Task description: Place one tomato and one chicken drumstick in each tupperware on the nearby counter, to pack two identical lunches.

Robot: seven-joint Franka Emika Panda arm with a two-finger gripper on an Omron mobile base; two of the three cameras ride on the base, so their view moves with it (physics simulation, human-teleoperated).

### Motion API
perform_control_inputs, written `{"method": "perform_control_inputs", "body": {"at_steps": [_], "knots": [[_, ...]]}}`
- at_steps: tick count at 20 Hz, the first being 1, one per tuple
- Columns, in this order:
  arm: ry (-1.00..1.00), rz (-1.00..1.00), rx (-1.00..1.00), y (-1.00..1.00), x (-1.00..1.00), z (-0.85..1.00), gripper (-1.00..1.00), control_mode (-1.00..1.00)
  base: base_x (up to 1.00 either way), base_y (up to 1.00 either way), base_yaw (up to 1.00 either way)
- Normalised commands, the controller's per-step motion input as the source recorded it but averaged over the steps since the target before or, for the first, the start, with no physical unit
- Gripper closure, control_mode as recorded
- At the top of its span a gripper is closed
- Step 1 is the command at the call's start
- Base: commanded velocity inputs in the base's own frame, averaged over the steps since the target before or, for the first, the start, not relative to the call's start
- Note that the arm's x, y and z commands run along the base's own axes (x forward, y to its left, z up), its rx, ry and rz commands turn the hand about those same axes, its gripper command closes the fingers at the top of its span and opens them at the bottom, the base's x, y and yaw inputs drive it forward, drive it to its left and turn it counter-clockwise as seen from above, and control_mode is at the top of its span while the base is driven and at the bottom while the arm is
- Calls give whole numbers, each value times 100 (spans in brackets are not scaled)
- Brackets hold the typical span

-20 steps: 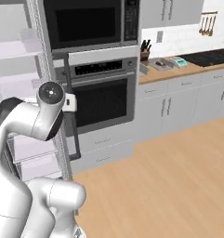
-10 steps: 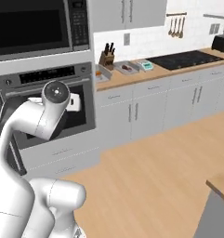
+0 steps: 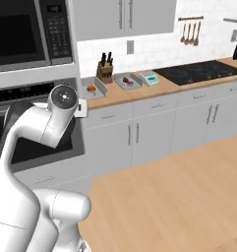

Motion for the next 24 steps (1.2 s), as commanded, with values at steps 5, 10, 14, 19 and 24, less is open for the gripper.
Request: {"method": "perform_control_inputs", "body": {"at_steps": [5,10,14,19,24], "knots": [[0,0,0,0,0,0,100,100,100,-12,28],[0,0,0,0,0,0,100,100,100,-46,31],[0,0,0,0,0,0,100,100,100,-48,32],[0,0,0,0,0,0,100,100,100,-39,35],[0,0,0,0,0,0,100,100,100,-47,41]]}}
